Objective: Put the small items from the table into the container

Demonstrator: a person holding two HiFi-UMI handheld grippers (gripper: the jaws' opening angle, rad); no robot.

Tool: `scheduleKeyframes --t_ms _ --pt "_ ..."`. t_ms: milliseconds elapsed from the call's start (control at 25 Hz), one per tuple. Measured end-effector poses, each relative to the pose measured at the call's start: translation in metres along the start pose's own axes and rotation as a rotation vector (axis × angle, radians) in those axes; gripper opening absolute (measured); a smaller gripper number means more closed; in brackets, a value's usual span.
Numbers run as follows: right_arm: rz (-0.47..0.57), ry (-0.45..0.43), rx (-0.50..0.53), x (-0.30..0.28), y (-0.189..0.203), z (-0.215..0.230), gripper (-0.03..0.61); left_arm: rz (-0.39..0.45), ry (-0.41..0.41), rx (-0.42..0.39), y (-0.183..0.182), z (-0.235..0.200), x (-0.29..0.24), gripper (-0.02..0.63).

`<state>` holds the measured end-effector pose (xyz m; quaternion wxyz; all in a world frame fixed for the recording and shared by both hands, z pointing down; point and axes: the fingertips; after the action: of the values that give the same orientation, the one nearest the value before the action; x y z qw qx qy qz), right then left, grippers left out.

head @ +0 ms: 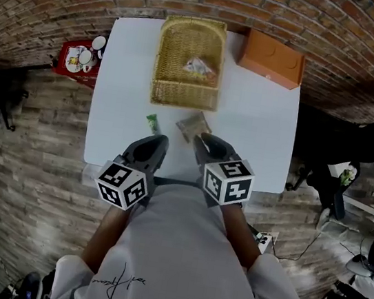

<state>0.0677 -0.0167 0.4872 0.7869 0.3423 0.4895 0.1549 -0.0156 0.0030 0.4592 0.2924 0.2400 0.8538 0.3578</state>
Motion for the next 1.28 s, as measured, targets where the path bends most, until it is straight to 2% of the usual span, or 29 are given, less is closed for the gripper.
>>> scheduleKeyframes --t_ms 80,360,640,1280 --pt "-0.016 0.003 0.006 -0.006 0.001 0.000 0.124 -0.007 0.000 0.003 -0.002 -0.004 -0.001 0.009" --pt "-0.073 0.033 0.021 -0.028 0.009 0.003 0.148 -0.028 -0.008 0.021 -0.006 -0.021 -0.002 0.009" --pt "-0.159 0.076 0.070 -0.051 0.026 0.010 0.203 -0.047 -0.014 0.046 -0.007 -0.035 -0.003 0.009" --pt "-0.285 0.193 0.147 -0.086 0.057 0.027 0.258 -0.091 -0.019 0.097 -0.006 -0.066 -0.001 0.009"
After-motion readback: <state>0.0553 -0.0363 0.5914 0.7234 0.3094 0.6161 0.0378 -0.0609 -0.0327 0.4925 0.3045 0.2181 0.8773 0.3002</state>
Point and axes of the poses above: the fingertips, and each gripper's own axes: x backward along the fingers, z to its right, y out of its underside, and after that the axes turned 8 degrees about y, right-handed
